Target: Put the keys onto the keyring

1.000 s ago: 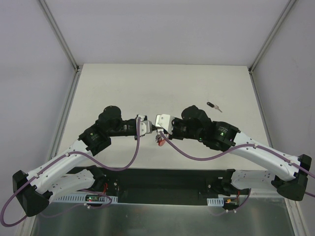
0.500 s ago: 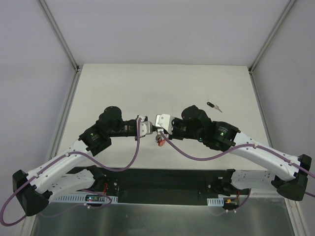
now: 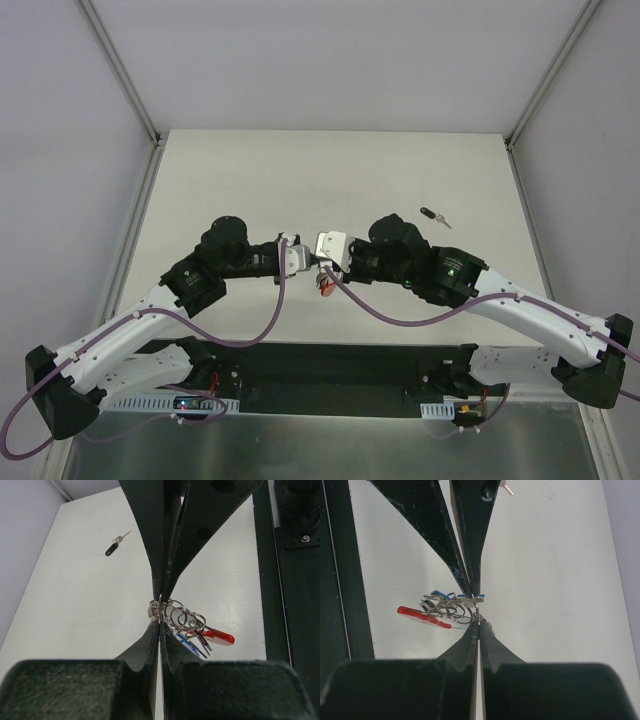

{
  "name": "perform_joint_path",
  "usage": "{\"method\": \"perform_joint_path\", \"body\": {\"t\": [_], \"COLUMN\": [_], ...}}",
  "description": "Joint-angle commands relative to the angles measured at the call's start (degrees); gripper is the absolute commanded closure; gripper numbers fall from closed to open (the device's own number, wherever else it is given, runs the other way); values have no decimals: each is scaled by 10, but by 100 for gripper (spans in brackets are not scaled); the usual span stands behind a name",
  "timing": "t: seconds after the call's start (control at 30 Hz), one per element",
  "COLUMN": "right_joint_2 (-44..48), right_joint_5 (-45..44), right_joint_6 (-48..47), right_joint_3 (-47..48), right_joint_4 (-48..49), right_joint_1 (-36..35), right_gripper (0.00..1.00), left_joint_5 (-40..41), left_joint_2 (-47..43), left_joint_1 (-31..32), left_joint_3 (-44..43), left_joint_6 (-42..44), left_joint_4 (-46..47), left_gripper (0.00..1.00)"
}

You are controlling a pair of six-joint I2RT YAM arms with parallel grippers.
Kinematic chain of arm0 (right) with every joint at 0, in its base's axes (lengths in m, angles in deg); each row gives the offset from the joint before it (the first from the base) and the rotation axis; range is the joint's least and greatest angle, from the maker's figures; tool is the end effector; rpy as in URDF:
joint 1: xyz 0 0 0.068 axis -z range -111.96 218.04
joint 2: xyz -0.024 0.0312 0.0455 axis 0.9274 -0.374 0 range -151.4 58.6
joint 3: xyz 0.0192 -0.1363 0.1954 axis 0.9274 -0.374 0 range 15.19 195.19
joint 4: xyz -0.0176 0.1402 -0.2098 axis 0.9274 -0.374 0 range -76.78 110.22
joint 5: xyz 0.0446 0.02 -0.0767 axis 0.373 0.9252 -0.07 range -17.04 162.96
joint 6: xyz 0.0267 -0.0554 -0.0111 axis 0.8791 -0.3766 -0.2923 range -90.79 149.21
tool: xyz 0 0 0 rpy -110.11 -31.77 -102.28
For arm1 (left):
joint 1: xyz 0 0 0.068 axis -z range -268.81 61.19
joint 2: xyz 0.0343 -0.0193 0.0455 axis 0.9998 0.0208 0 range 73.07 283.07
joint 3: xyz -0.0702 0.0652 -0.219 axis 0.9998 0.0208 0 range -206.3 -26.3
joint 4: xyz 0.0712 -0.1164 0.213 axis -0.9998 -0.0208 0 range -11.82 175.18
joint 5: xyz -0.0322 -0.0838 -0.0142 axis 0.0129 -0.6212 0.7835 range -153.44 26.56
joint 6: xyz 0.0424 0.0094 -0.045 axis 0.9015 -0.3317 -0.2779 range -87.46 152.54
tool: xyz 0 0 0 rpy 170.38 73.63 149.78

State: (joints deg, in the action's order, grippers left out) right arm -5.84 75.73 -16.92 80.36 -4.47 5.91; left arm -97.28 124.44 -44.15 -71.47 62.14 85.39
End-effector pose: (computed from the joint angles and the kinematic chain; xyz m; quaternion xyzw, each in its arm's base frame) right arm 0.1230 0.2375 0.3336 -0.6870 0.4805 0.0958 0.5366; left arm 0.1456 -0.1813 0.3146 0.5845 0.4492 -0.2983 0.6063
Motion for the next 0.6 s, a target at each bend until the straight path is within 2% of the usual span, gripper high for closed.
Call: {"method": "perform_joint_path", "body": {"t": [0.0, 0.57], "right_joint_2": [14, 12], "right_joint_5": [-3, 15], "right_joint_6": [3, 1], "right_joint_3": [10, 11], "right_joint_4": [33, 35], "right_joint_1": [-4, -3], "right_gripper": [98, 99], "left_joint_5": [4, -4], "left_joint_2": [-8, -5], "left_joint_1": [4, 4], "left_joint_3": [0, -3], "left_joint_6": [3, -1], "left_joint_4": [26, 26], "left_gripper": [100, 100]}}
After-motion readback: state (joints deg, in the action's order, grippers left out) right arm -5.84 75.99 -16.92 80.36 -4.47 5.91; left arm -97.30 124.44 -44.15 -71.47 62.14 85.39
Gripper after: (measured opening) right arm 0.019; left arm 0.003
